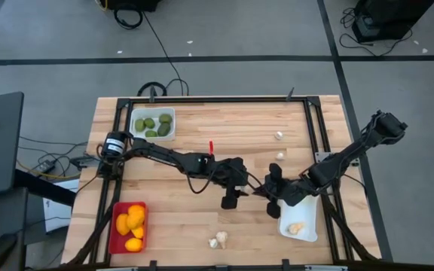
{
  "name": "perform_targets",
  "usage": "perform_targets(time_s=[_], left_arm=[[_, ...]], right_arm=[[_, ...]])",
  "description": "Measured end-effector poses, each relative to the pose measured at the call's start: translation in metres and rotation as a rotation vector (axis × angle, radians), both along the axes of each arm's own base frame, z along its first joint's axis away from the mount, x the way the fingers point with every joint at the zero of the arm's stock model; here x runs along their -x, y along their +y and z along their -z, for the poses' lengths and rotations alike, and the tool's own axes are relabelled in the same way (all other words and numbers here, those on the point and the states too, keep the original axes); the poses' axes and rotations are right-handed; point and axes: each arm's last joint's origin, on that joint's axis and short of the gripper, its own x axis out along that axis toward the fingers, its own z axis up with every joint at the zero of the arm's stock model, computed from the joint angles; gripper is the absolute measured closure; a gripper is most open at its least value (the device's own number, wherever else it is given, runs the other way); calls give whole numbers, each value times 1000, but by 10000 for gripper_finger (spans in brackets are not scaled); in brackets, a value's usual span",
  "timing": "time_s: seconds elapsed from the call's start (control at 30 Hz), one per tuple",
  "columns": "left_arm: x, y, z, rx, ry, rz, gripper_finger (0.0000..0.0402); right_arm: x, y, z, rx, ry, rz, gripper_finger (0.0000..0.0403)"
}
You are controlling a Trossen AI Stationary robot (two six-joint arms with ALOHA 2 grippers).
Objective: Sort produce into baskets
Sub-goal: Put the top white small garlic into the bottom white bin
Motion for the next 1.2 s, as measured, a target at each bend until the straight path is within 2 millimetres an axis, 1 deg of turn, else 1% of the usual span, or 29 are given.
perform_targets(time_s=[0.1, 0.17, 0.33, 0.43, 0.5, 0.57, 0.63, 0.73, 0.8, 0.9, 0.97, 1.07, 1.2], left_arm=[[1, 0, 1, 11, 16, -8, 198], [1, 1, 1, 12, 15, -10, 184], [1, 1, 1, 14, 19, -12, 158], [3, 1, 3, 10, 48, -13, 152], [4, 1, 5, 6, 72, -13, 152], [5, -1, 6, 7, 86, -16, 152], [6, -4, 6, 17, 90, -19, 152], [6, -8, 6, 20, 89, -20, 152], [7, -12, 6, 22, 91, -13, 152], [8, -18, 6, 21, 92, -1, 152], [9, -21, 6, 32, 96, -6, 152], [10, -27, 6, 27, 96, -10, 152], [12, -34, 7, 33, 106, -7, 152]], right_arm=[[7, -5, -2, -13, 54, -33, 379], [13, -9, -6, -28, 70, -47, 379], [33, -19, -18, -75, 138, -73, 379], [48, -24, -25, -167, 198, -135, 379], [58, -25, -29, -240, 250, -206, 379], [68, -24, -34, -324, 288, -280, 375], [77, -22, -38, -420, 335, -336, 363], [86, -19, -43, -511, 375, -386, 357], [93, -19, -42, -532, 430, -356, 363], [101, -21, -36, -523, 529, -244, 371], [106, -21, -32, -518, 584, -171, 369], [110, -17, -29, -508, 627, -148, 345], [111, -11, -25, -483, 660, -162, 299]])
